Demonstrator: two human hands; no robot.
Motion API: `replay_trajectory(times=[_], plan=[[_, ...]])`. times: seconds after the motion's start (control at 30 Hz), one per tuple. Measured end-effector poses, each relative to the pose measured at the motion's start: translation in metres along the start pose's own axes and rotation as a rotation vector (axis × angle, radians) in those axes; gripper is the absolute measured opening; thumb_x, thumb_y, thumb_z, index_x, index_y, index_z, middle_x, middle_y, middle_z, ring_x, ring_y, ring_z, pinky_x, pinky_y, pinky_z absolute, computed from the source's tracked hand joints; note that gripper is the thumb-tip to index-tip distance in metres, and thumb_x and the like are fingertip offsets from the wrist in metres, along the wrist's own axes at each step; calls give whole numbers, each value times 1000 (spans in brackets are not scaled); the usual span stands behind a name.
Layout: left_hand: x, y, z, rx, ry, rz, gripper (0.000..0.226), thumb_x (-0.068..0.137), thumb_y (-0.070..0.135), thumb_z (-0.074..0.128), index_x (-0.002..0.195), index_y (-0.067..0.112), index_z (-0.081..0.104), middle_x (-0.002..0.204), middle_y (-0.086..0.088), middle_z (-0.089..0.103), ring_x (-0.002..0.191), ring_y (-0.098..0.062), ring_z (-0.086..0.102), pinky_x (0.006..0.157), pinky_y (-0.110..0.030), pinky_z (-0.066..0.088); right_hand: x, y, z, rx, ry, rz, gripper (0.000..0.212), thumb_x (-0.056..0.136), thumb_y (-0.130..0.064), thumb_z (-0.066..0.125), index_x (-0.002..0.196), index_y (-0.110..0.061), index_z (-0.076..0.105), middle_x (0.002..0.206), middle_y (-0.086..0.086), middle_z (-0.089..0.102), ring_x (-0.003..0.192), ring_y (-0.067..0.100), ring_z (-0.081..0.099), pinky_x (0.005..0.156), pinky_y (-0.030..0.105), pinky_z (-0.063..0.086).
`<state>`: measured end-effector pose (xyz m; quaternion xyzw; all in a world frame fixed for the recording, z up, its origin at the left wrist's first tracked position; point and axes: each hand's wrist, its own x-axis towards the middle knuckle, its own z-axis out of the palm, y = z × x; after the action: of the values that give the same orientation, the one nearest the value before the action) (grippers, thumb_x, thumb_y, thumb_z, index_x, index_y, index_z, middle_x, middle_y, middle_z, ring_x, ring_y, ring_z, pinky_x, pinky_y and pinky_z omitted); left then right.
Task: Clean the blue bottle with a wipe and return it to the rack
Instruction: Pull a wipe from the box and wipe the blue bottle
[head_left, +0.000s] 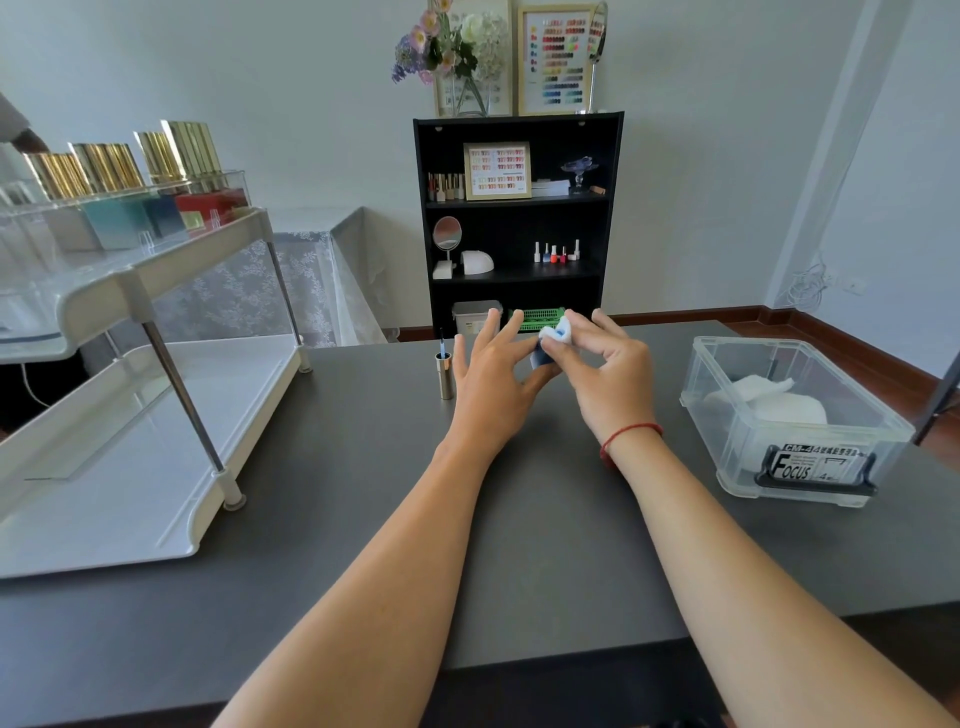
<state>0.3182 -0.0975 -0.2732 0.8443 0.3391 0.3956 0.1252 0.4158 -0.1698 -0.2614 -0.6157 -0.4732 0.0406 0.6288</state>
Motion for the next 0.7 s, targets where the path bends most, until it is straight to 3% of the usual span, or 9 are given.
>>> replay_trajectory(times=[0.2, 0.33, 0.5, 0.7], plan=[[2, -1, 0, -97, 1, 14, 33, 88, 35, 61, 119, 24, 65, 151, -2, 36, 147, -20, 13, 119, -50, 11, -1, -5, -3, 72, 28, 40, 29, 85, -26, 67, 109, -9, 70, 128, 8, 62, 135, 14, 41, 108, 35, 38], [2, -1, 0, -175, -18, -5, 35, 87, 35, 63, 120, 23, 64, 152, -4, 35, 147, -20, 11, 118, -50, 16, 0, -6, -5, 95, 22, 18, 29, 86, -29, 66, 109, -12, 70, 136, 3, 56, 139, 14, 34, 112, 33, 30], [0, -2, -1, -236, -17, -17, 33, 88, 30, 63, 120, 23, 64, 152, -4, 34, 147, -18, 11, 116, -44, 16, -1, -1, -2, -50, -36, -62, 33, 87, -34, 64, 116, -20, 67, 139, -1, 53, 139, 11, 33, 117, 44, 26], [0, -1, -2, -208, -44, -38, 38, 87, 32, 62, 125, 25, 61, 154, -3, 32, 147, -17, 9, 116, -40, 15, 1, 4, -2, -164, -68, -179, 30, 94, -14, 51, 123, -17, 62, 140, 5, 52, 139, 19, 34, 115, 50, 26]])
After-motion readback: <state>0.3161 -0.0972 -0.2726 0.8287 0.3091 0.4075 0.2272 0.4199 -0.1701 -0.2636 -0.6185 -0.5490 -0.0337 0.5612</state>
